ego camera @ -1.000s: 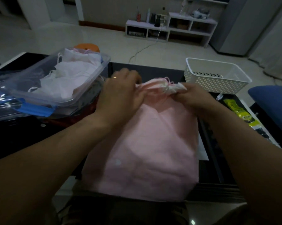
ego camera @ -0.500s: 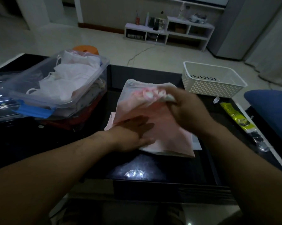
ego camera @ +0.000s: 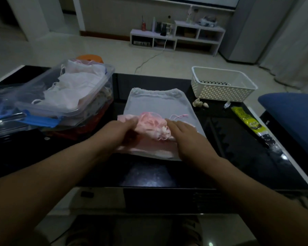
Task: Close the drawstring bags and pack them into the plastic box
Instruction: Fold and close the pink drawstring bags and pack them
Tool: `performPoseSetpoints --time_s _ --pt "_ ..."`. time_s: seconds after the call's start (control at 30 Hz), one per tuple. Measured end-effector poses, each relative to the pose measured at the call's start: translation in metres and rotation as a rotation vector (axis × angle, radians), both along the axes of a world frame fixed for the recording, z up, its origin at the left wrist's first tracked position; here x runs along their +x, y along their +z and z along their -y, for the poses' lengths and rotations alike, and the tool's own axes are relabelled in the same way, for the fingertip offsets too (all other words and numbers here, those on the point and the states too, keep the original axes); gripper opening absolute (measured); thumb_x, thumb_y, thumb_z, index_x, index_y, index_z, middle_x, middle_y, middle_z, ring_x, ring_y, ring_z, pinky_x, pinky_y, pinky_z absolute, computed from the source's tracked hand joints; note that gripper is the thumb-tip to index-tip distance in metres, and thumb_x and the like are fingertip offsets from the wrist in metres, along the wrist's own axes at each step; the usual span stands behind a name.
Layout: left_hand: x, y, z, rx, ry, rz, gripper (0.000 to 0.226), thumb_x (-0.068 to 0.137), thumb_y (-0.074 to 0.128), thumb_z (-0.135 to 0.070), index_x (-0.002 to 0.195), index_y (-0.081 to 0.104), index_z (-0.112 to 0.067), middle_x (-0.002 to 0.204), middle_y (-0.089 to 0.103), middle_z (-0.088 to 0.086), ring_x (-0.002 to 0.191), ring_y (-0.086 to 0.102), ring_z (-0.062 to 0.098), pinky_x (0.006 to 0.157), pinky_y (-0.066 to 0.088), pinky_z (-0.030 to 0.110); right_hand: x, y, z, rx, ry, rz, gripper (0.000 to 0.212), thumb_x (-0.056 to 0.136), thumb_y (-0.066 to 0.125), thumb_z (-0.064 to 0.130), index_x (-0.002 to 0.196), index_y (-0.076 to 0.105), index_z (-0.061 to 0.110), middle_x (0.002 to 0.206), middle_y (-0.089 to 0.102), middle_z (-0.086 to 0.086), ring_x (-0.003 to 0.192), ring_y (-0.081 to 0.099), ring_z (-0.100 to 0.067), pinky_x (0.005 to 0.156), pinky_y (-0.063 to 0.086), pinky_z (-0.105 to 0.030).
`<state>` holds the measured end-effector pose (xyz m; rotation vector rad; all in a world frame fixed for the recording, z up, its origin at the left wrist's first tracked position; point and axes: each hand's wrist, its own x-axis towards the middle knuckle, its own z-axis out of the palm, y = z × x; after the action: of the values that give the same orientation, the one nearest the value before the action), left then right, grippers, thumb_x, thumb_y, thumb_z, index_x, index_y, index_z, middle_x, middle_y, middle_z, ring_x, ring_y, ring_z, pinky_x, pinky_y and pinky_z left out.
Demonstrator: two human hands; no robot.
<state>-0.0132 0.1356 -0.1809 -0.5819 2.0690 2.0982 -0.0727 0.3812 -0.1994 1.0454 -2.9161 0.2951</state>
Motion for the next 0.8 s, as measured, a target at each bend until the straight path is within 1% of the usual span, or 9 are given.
performPoseSetpoints --time_s 0.07,0.13,0.23,0.3,0.37,0.5,0.57,0.7,0.8 --pt "-0.008 -0.006 0.007 -0.276 0.079 0.086 0.026 0.091 0.068 -0.024 0.09 0.075 0.002 0.083 0.077 0.02 0.067 0.072 0.03 0.061 0.056 0.03 -0.002 -0.001 -0.004 0.095 0.077 0.101 0.07 0.099 0.056 0.015 0.163 0.03 0.025 0.165 0.036 -0.004 0.151 0.031 -0.026 0.122 0.028 -0.037" --pt "-0.011 -0.007 0.014 -0.7 -0.054 0.115 0.03 0.076 0.07 -0.033 0.081 0.071 -0.003 0.075 0.071 0.014 0.061 0.064 0.023 0.05 0.046 0.023 -0.001 0.004 -0.009 0.152 0.105 0.261 0.052 0.105 0.053 0.037 0.155 0.046 0.024 0.159 0.044 -0.001 0.147 0.037 -0.021 0.122 0.032 -0.039" --pt "-0.014 -0.01 0.019 -1.075 -0.161 0.126 0.066 0.065 0.076 -0.048 0.116 0.06 -0.009 0.118 0.061 0.013 0.104 0.064 0.031 0.084 0.055 0.038 0.001 0.016 -0.013 -0.153 -0.132 0.398 0.051 0.107 0.043 0.054 0.113 0.078 0.018 0.119 0.075 0.005 0.114 0.065 -0.015 0.102 0.047 -0.033" --pt "-0.017 -0.012 0.02 -1.088 -0.134 0.14 0.086 0.068 0.082 -0.045 0.136 0.046 -0.007 0.133 0.051 0.016 0.12 0.056 0.036 0.098 0.051 0.044 -0.007 0.018 -0.014 -0.281 -0.355 0.187 0.043 0.102 0.057 0.052 0.089 0.077 0.017 0.095 0.076 0.002 0.097 0.069 -0.022 0.085 0.051 -0.035" --pt "-0.02 -0.01 0.023 -1.065 -0.157 0.183 0.084 0.069 0.084 -0.042 0.133 0.047 -0.003 0.123 0.057 0.014 0.109 0.061 0.034 0.087 0.052 0.037 -0.017 0.016 -0.015 -0.19 -0.511 0.027 0.04 0.086 0.074 0.057 0.099 0.067 0.02 0.107 0.064 -0.003 0.104 0.062 -0.029 0.085 0.051 -0.039" --pt "-0.022 -0.008 0.03 -0.974 -0.196 0.199 0.05 0.069 0.084 -0.039 0.103 0.066 -0.006 0.09 0.069 0.006 0.079 0.067 0.023 0.061 0.049 0.029 -0.029 0.008 -0.019 0.061 -0.666 0.317 0.104 0.058 0.072 0.081 0.135 0.053 0.015 0.134 0.054 -0.017 0.123 0.056 -0.039 0.094 0.05 -0.043" --pt "-0.021 -0.008 0.029 -0.958 -0.195 0.193 0.048 0.071 0.084 -0.038 0.102 0.067 -0.005 0.089 0.068 0.006 0.077 0.066 0.021 0.057 0.045 0.028 -0.033 0.005 -0.02 0.039 -0.648 0.361 0.092 0.054 0.069 0.078 0.125 0.061 0.021 0.125 0.061 -0.015 0.112 0.063 -0.036 0.087 0.054 -0.039" --pt "-0.017 -0.011 0.027 -0.984 -0.163 0.177 0.082 0.071 0.083 -0.043 0.134 0.047 -0.003 0.127 0.057 0.015 0.11 0.06 0.032 0.08 0.047 0.033 -0.032 0.007 -0.008 -0.122 -0.6 0.354 0.061 0.045 0.064 0.065 0.096 0.069 0.03 0.104 0.069 -0.009 0.098 0.066 -0.032 0.081 0.056 -0.037" --pt "-0.014 -0.009 0.026 -0.99 -0.169 0.174 0.087 0.069 0.082 -0.044 0.138 0.046 -0.006 0.134 0.05 0.017 0.113 0.057 0.032 0.084 0.047 0.033 -0.024 0.012 0.006 -0.429 -0.569 0.395 0.018 0.071 0.068 0.036 0.082 0.064 0.022 0.082 0.067 0.002 0.082 0.064 -0.021 0.064 0.046 -0.027"
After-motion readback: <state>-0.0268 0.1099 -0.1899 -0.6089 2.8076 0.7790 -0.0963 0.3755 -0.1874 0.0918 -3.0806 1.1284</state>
